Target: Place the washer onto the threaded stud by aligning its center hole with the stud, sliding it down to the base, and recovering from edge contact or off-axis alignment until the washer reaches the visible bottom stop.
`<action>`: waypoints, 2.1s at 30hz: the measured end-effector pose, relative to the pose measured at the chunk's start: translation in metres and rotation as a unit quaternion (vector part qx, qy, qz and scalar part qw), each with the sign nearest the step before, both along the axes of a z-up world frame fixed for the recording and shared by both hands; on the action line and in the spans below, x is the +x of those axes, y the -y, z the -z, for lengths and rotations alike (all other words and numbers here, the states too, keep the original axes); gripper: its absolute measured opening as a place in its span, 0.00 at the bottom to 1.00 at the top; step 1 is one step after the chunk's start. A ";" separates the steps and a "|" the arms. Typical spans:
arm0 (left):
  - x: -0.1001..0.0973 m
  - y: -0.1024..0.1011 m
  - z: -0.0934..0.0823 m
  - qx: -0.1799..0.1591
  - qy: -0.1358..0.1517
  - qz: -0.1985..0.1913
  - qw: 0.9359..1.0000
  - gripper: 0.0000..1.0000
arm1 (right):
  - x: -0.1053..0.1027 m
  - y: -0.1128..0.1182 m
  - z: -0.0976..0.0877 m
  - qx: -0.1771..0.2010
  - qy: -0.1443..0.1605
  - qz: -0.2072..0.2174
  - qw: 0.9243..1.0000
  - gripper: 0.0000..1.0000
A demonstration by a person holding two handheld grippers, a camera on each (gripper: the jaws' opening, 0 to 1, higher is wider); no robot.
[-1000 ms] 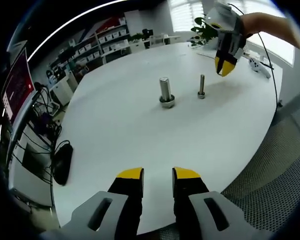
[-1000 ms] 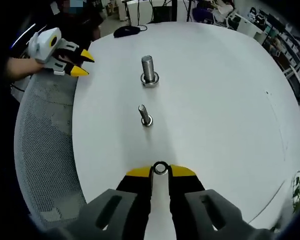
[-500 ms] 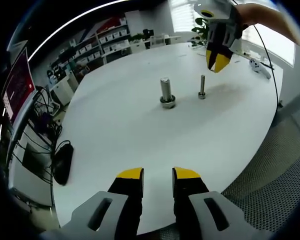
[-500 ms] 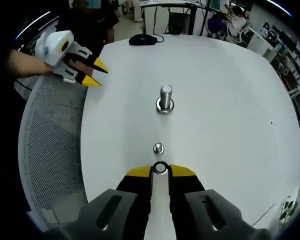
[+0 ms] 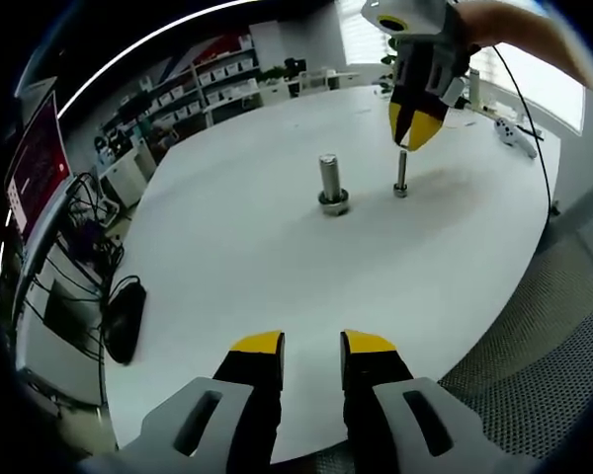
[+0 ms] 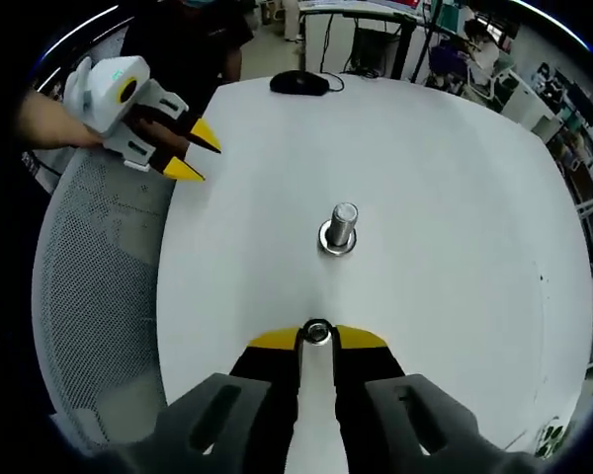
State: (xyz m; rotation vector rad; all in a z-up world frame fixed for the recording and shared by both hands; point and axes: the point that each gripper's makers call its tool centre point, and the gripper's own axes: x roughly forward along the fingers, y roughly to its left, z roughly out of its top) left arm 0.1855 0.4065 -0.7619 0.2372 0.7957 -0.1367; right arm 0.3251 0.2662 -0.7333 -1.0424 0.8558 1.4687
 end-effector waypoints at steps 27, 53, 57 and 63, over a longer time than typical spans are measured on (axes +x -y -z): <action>0.000 0.001 -0.001 -0.002 0.001 0.001 1.000 0.20 | 0.002 0.001 0.043 -0.047 -0.004 -0.010 0.999 0.14; 0.001 -0.001 -0.002 0.007 0.003 -0.001 1.000 0.18 | 0.022 0.044 -0.067 0.239 0.072 0.126 0.960 0.25; -0.001 -0.001 0.001 0.010 -0.007 0.001 1.000 0.19 | 0.020 0.072 -0.092 0.302 0.057 0.187 0.933 0.25; -0.002 -0.004 0.002 0.016 -0.012 -0.003 1.000 0.21 | 0.013 0.114 -0.116 0.397 -0.002 0.274 0.876 0.28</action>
